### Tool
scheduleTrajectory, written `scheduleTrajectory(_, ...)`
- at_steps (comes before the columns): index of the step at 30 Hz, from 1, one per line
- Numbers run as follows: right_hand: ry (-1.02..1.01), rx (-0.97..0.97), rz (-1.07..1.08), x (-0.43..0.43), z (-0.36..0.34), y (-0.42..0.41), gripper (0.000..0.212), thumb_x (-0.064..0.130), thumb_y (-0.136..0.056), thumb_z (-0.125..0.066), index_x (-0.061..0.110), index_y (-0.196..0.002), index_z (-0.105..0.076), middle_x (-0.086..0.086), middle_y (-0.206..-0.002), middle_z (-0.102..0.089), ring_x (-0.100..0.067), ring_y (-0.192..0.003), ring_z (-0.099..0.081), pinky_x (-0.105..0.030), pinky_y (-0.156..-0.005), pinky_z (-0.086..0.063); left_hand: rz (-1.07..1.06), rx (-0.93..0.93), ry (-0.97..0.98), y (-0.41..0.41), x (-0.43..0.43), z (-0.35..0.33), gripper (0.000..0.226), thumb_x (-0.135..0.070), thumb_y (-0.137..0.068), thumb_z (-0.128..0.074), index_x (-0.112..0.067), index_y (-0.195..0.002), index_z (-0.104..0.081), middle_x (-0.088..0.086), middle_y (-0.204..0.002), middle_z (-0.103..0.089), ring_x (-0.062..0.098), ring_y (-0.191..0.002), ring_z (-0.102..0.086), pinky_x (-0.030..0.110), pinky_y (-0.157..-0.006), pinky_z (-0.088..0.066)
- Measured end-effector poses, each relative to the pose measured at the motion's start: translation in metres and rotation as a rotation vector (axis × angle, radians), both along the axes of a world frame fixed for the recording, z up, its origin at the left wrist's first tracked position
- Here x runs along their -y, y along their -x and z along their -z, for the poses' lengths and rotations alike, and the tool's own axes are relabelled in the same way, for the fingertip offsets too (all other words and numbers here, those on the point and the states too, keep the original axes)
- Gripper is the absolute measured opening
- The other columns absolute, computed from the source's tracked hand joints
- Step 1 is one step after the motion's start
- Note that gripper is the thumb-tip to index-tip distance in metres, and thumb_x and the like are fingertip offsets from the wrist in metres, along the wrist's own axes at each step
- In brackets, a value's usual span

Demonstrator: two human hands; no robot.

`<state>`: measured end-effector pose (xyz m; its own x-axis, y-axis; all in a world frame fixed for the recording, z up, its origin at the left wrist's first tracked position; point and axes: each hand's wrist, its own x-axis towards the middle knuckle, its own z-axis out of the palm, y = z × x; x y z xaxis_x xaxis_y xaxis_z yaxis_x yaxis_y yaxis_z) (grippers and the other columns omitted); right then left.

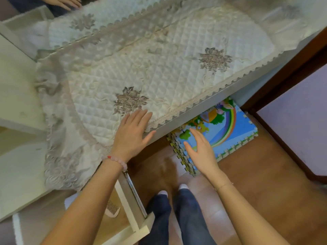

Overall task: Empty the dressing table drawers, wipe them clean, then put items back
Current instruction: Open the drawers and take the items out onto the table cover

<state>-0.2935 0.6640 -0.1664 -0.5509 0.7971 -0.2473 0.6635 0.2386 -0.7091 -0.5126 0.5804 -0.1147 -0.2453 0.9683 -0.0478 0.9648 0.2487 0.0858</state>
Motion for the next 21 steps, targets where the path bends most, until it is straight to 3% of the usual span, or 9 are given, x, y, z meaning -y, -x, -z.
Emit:
scheduleTrajectory(7, 0.622, -0.338, 0.434, 0.016, 0.037, 0.046, 0.05, 0.028, -0.096, -0.047, 0.017, -0.142, -0.033, 0.0, -0.144, -0.039, -0.012, -0.13, -0.038, -0.02, -0.099, -0.032, 0.157, 0.014, 0.012, 0.02, -0.008, 0.026, 0.061, -0.051, -0.093, -0.032, -0.016, -0.143, -0.037, 0.006, -0.147, -0.04, 0.026, -0.138, -0.031, 0.045, -0.112, -0.021)
scheduleTrajectory(12, 1.223, -0.763, 0.809, 0.024, 0.066, 0.081, 0.051, 0.037, -0.097, -0.04, 0.017, -0.143, -0.031, -0.004, -0.146, -0.038, -0.018, -0.133, -0.038, -0.039, -0.108, -0.029, 0.22, 0.017, -0.068, 0.03, -0.005, 0.04, 0.058, -0.047, -0.094, -0.036, -0.016, -0.143, -0.037, 0.006, -0.146, -0.04, 0.026, -0.137, -0.032, 0.044, -0.112, -0.021)
scheduleTrajectory(21, 1.396, -0.999, 0.966, 0.028, 0.095, 0.113, 0.059, 0.05, -0.096, -0.03, 0.013, -0.141, -0.036, -0.006, -0.146, -0.04, -0.02, -0.135, -0.035, -0.049, -0.113, -0.021, 0.303, 0.056, -0.143, 0.039, 0.008, 0.042, 0.054, -0.041, -0.094, -0.041, -0.013, -0.14, -0.043, 0.006, -0.144, -0.043, 0.026, -0.137, -0.033, 0.045, -0.113, -0.022)
